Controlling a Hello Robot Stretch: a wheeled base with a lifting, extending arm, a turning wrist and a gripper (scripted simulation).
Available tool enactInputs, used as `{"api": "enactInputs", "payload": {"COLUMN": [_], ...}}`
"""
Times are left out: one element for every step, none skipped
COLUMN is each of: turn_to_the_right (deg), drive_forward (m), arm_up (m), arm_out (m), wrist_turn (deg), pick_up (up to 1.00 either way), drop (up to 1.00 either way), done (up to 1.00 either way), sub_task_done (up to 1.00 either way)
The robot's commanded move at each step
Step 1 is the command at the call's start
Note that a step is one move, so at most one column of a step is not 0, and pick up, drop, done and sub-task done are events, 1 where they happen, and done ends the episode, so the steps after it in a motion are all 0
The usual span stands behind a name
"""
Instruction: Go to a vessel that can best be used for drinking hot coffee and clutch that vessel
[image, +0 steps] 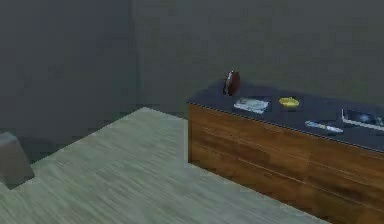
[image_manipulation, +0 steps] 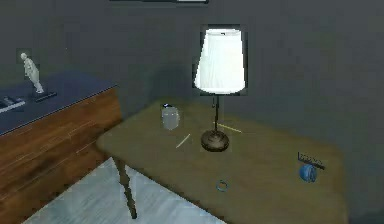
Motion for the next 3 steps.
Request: {"api": "enactInputs", "payload": {"turn_to_the_right": [45.0,9.0,0.0], "drive_forward": [0.00,0.00,0.35], "arm_up": [0.00,0.00,0.00], "arm_out": [0.00,0.00,0.00], "wrist_turn": [0.0,0.0,0.0], "pick_up": [0.00,0.00,0.00], "drop": [0.00,0.00,0.00], "done": [0.00,0.00,0.00], "sub_task_done": [0.00,0.00,0.00]}}
